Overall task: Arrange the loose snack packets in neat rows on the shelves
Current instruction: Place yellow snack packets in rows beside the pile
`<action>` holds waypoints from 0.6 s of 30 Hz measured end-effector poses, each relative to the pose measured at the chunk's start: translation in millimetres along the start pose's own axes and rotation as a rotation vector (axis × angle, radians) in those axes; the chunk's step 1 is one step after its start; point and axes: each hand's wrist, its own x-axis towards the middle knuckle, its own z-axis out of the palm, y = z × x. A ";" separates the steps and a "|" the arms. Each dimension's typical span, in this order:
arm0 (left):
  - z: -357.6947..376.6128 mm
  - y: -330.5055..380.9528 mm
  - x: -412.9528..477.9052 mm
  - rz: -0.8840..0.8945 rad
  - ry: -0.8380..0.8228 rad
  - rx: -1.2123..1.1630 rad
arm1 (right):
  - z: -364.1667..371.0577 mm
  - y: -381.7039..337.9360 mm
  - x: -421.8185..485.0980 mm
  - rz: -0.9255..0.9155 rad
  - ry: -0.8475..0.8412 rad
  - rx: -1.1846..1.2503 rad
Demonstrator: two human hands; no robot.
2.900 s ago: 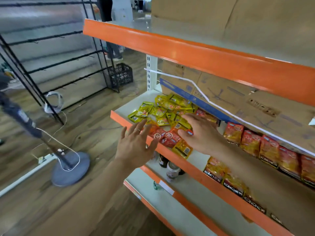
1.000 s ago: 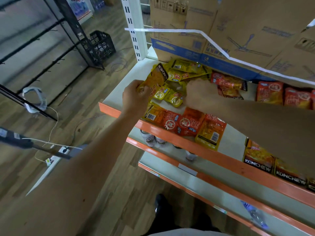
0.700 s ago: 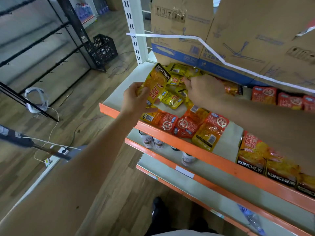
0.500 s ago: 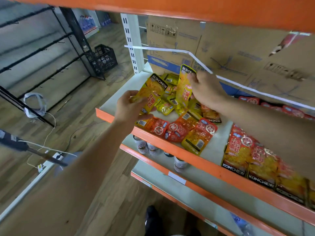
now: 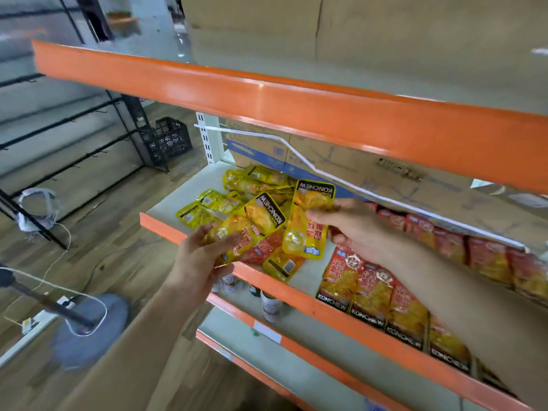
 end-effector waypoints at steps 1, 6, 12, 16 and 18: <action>1.9 -3.9 -4.8 0.002 -0.015 0.008 | -3.6 2.1 -9.1 -0.017 0.002 0.007; 16.6 -14.2 -24.2 -0.052 -0.146 -0.234 | -22.7 4.7 -54.4 -0.206 0.133 -0.312; 28.6 -5.9 -36.1 -0.150 -0.276 -0.306 | -21.4 0.2 -113.4 -0.240 0.052 -0.294; 39.0 1.9 -58.8 -0.136 -0.351 -0.303 | -13.6 7.9 -150.8 -0.189 -0.026 -0.301; 43.0 3.0 -68.9 -0.116 -0.368 -0.316 | -10.8 9.7 -168.6 -0.149 -0.053 -0.294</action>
